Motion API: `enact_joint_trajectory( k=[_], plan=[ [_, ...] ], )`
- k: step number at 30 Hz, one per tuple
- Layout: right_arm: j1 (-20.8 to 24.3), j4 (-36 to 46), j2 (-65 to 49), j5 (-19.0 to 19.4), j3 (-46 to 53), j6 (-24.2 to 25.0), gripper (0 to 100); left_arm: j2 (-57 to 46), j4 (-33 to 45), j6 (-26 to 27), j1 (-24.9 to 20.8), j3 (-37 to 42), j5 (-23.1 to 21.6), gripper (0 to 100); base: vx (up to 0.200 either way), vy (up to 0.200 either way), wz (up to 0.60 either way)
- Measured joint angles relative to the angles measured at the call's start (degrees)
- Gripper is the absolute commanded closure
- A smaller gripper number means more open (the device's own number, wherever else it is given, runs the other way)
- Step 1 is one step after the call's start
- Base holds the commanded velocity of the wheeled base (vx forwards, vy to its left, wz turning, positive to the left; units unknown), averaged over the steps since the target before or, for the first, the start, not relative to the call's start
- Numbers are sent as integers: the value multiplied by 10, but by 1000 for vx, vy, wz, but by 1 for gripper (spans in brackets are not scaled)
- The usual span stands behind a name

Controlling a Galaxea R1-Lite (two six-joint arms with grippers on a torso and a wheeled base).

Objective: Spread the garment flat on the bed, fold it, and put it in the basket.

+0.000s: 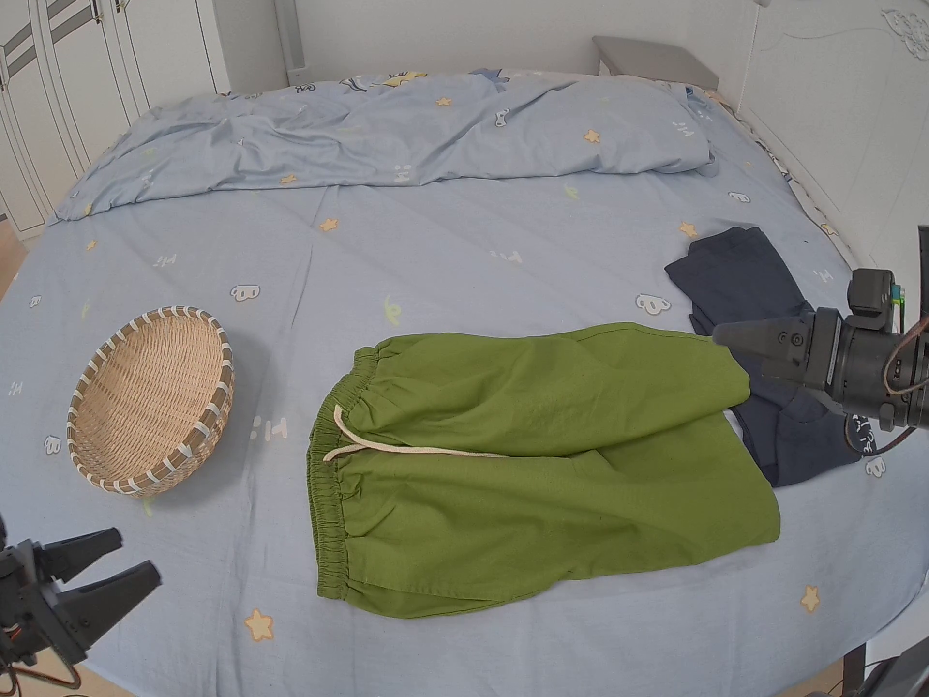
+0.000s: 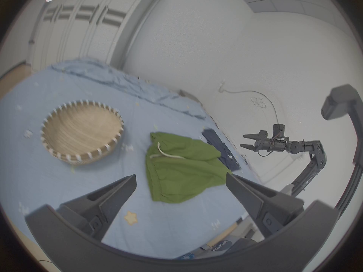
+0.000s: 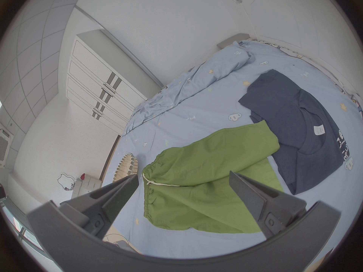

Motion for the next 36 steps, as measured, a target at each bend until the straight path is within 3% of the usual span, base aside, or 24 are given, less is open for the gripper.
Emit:
enact_joint_trajectory(
  k=[9, 23, 30, 36],
  plan=[
    [-35, -24, -22, 28, 48, -17, 0, 251, -148, -13, -20, 31, -85, 0, 0, 0, 0],
    [-57, -46, -19, 44, 86, -60, 0, 632, -408, 41, -29, 56, -163, 0, 0, 0, 0],
    [-57, -54, -11, 47, 101, -70, 0, 737, -492, 40, -39, 63, -175, 0, 0, 0, 0],
    [-60, -55, -9, 47, 103, -71, 0, 781, -551, -12, -54, 69, -177, 0, 0, 0, 0]
  ],
)
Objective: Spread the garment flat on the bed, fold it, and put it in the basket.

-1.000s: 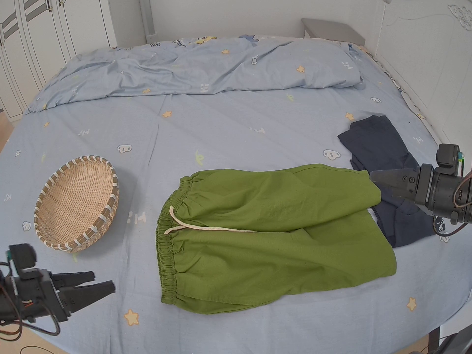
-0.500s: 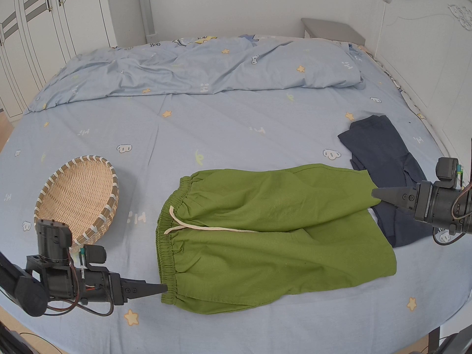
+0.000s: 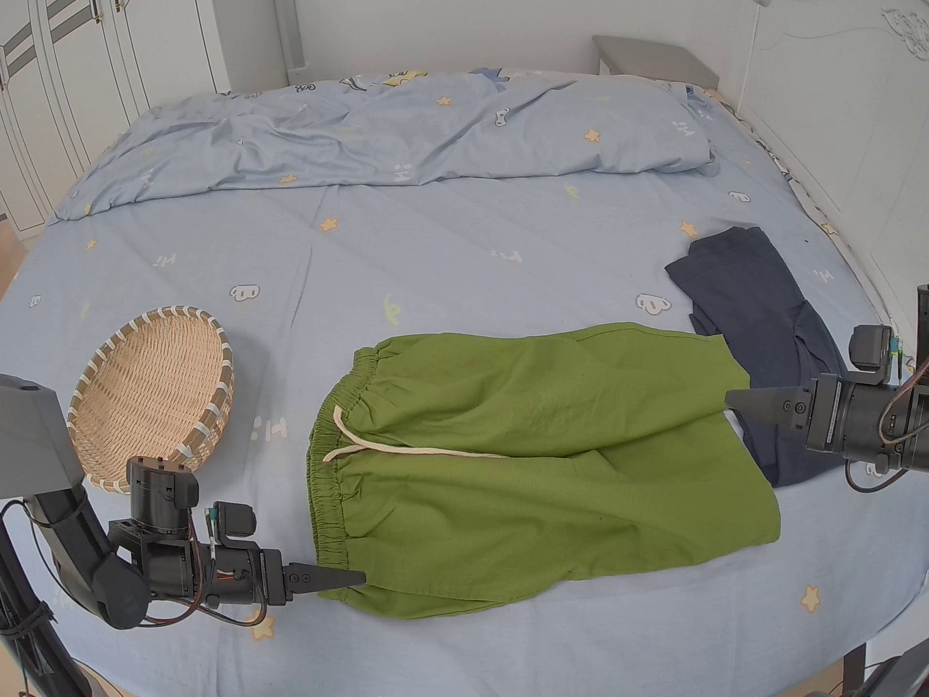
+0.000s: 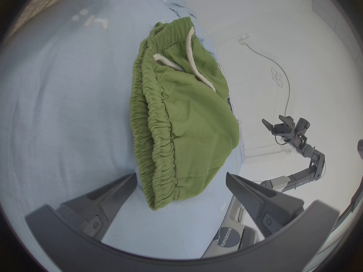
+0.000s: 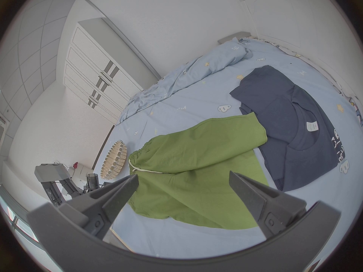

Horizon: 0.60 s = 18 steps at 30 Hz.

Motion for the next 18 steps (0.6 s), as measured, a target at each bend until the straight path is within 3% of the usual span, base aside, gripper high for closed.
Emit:
enact_joint_trajectory(
  k=[7, 8, 14, 18],
  plan=[
    [1, -3, 5, 0, 2, -1, 0, 27, -64, -75, -22, 5, 0, 0, 0, 0, 0],
    [1, -4, 7, -1, 3, -1, 0, 31, -74, -80, -25, 6, 0, 100, 0, 0, 0],
    [0, -7, 11, 0, 7, 1, 0, 58, -124, -89, -26, 16, 3, 100, 0, 0, 0],
    [-4, -6, 13, 5, 12, 6, 0, 68, -157, -122, -20, 30, 1, 100, 0, 0, 0]
  ],
)
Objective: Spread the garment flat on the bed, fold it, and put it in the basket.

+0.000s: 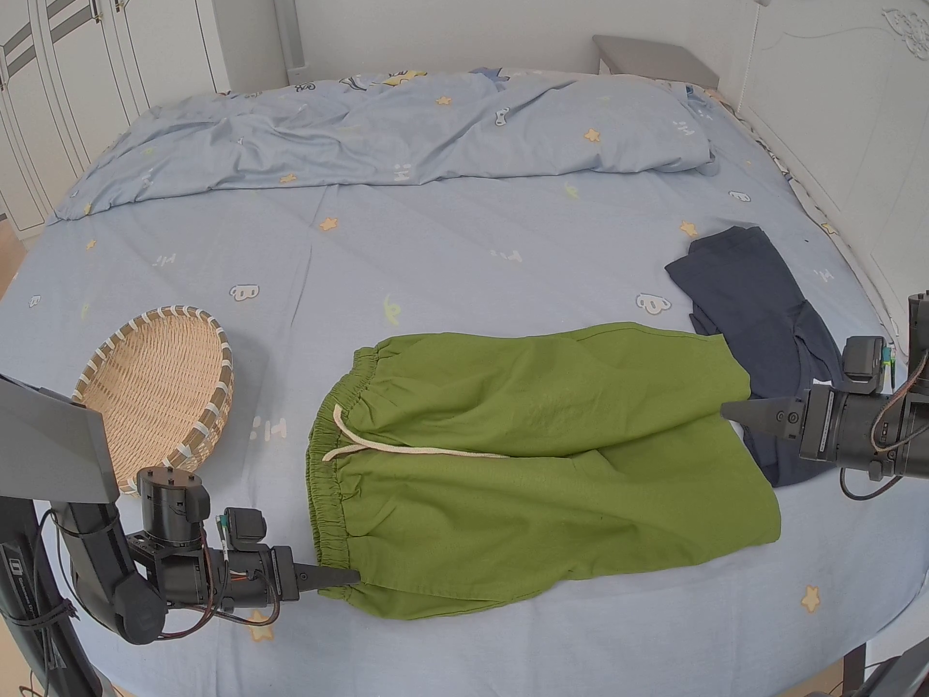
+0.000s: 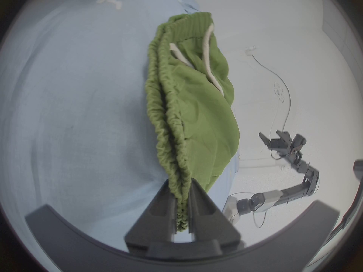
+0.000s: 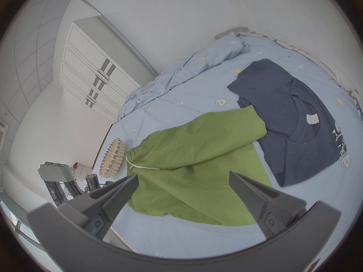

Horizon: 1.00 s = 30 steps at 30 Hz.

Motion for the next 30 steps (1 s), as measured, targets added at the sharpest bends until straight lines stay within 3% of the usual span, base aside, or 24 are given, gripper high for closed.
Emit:
enact_joint_trajectory(
  k=[5, 9, 14, 21, 25, 30],
  plan=[
    [-18, 6, 4, 22, 7, 2, 0, -2, -26, -64, 17, 12, -16, 100, 0, 0, 0],
    [-49, 29, 7, 56, 16, 2, 0, -12, -35, -74, 65, 25, -80, 100, 0, 0, 0],
    [-119, 61, 10, 118, 43, -27, 0, -23, -42, -77, 133, 34, -148, 100, 0, 0, 0],
    [-204, 76, 31, 193, 103, -114, 0, -27, -57, -57, 164, 41, -165, 100, 0, 0, 0],
    [-218, 74, 65, 212, 127, -162, 0, -26, -60, -52, 168, 43, -166, 100, 0, 0, 0],
    [-222, 60, 119, 230, 144, -186, 0, -25, -66, -50, 170, 44, -167, 100, 0, 0, 0]
  ],
)
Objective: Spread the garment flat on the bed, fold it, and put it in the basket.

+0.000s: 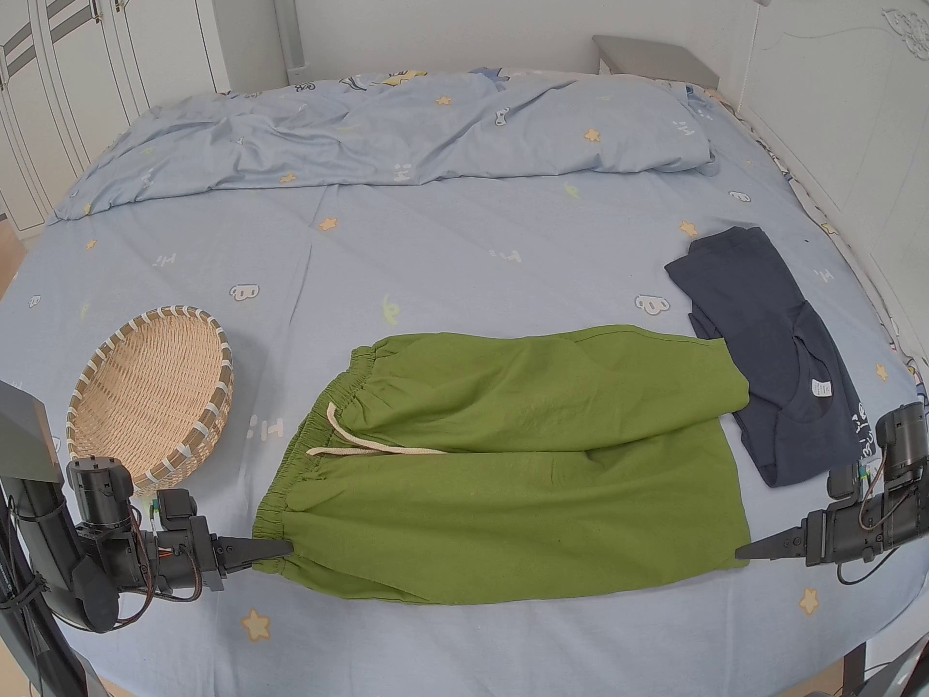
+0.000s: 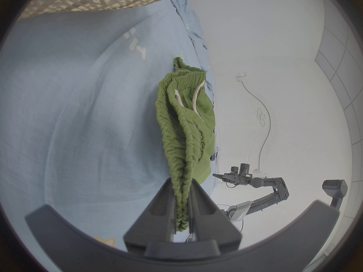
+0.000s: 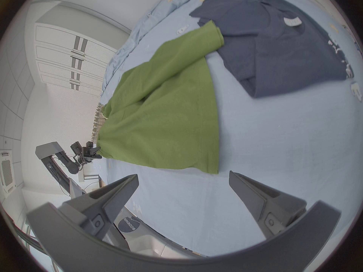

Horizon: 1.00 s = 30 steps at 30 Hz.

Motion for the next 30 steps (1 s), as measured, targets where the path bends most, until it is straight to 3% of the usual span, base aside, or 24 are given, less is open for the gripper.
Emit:
enact_joint_trajectory(
  k=[6, 30],
  plan=[
    [3, -56, 49, 29, 18, -4, 0, 1, -8, 0, 0, 1, 0, 100, 0, 0, 0],
    [5, -118, 163, 67, 5, -3, 0, 32, -54, 1, -1, 7, 1, 100, 0, 0, 0]
  ],
)
